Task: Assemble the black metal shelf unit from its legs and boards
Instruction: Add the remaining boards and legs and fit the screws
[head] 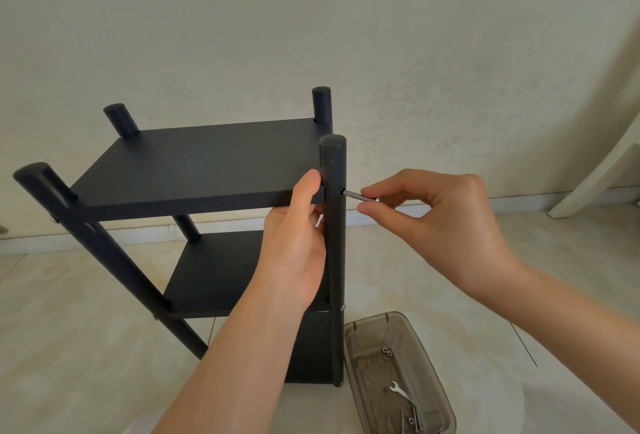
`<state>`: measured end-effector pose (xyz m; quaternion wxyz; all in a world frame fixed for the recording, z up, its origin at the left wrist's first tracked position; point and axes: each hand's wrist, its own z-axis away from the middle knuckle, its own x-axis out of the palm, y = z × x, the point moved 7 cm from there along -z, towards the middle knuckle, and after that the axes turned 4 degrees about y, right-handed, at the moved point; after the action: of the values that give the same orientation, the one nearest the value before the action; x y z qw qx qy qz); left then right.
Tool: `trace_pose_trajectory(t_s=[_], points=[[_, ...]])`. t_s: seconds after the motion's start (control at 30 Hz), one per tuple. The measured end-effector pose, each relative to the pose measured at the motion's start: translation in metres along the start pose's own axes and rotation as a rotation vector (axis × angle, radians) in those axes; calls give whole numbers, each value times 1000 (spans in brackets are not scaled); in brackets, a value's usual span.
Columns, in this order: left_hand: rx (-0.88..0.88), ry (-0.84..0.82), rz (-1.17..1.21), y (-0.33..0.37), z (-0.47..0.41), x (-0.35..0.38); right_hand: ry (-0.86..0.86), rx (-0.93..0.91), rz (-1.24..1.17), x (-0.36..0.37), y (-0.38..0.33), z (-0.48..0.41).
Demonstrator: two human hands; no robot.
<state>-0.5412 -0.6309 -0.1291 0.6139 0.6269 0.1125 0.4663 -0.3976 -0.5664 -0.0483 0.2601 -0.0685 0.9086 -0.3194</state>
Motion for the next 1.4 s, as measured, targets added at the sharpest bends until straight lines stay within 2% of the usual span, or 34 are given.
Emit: trace_pose_trajectory(t_s=[0.33,0.53,0.87,1.1,1.4], points=[[146,-85,18,9,9,-10,-7,97,-29,3,6,3],[144,-103,27,10,11,-7,24,181,-147,4,12,-1],[165,-116,9,9,11,-9,16,251,-187,23,20,-2],[157,-99,6,8,10,-11,15,278,-249,27,16,-5],[158,-109,46,6,9,-11,-34,206,-147,30,13,-7]])
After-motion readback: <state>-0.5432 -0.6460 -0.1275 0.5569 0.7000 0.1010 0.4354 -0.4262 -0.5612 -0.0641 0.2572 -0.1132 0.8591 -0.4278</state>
